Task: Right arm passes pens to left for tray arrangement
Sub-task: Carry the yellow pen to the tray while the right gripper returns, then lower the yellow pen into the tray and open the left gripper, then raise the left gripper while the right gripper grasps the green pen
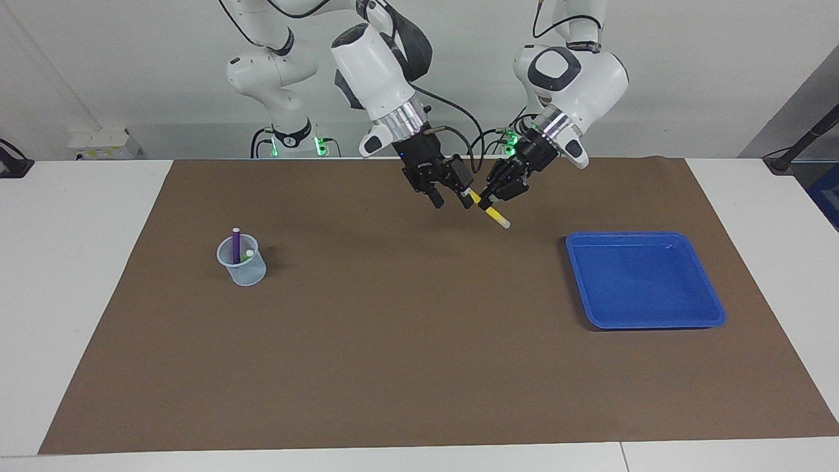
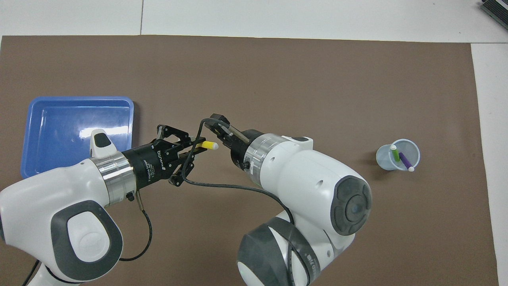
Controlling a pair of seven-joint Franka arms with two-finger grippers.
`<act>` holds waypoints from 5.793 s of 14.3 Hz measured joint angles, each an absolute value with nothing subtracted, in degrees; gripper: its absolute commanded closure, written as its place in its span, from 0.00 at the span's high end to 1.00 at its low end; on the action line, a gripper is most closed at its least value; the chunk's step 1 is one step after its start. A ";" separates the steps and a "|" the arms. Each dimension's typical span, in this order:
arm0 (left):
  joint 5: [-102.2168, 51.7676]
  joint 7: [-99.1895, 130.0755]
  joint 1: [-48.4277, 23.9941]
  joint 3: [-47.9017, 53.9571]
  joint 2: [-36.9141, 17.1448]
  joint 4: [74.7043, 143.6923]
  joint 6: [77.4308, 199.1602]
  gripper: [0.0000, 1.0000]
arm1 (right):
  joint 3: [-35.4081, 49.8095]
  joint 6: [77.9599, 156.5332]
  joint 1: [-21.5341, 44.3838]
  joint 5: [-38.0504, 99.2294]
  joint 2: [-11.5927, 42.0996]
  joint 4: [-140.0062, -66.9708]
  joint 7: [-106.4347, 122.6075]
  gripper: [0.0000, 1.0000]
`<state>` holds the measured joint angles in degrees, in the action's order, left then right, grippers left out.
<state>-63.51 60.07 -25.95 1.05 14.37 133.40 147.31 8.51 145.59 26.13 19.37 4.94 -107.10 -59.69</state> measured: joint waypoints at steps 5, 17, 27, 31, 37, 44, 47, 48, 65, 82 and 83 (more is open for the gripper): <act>-60.76 52.01 -24.06 0.73 14.51 133.40 141.63 0.00 | 8.19 125.24 15.48 19.21 3.79 -106.08 -30.99 1.00; -19.34 8.38 -6.22 0.35 15.65 128.62 110.28 0.00 | 8.10 109.15 1.02 -1.94 0.06 -110.43 3.75 1.00; -4.72 -7.39 -1.08 0.27 4.23 122.98 113.61 0.00 | 8.12 122.89 -6.25 -1.95 2.95 -118.94 17.70 0.74; -3.67 -8.33 0.58 0.27 0.65 122.75 118.50 0.00 | 8.14 122.86 -6.66 -1.95 2.95 -119.22 18.11 0.54; -3.64 -8.33 0.58 0.38 -5.62 122.22 125.61 0.00 | 8.12 122.85 -7.52 -1.93 2.95 -120.15 18.10 0.52; -3.64 -8.33 0.59 0.37 -11.52 122.30 131.27 0.00 | 8.12 122.85 -7.93 -1.93 2.95 -120.82 18.10 0.40; -3.64 -8.33 0.67 0.37 -12.03 122.46 132.18 0.28 | 8.12 122.85 -8.01 -1.93 2.95 -120.83 18.10 0.40; -3.64 -8.33 0.73 0.37 -12.04 122.46 132.23 0.40 | 8.12 122.85 -8.03 -1.93 2.95 -120.85 18.10 0.40; -9.76 -5.98 2.20 0.24 -11.54 107.92 110.61 0.77 | 8.12 123.15 -8.64 -1.66 2.86 -120.91 18.09 0.10; -32.64 28.26 2.55 0.53 -0.16 102.42 99.35 0.77 | 8.13 125.90 -9.48 -1.65 3.41 -121.34 18.09 0.11; -34.42 31.30 2.55 0.49 0.30 102.41 99.82 0.76 | 8.13 125.94 -9.48 -1.65 3.41 -121.33 18.09 0.01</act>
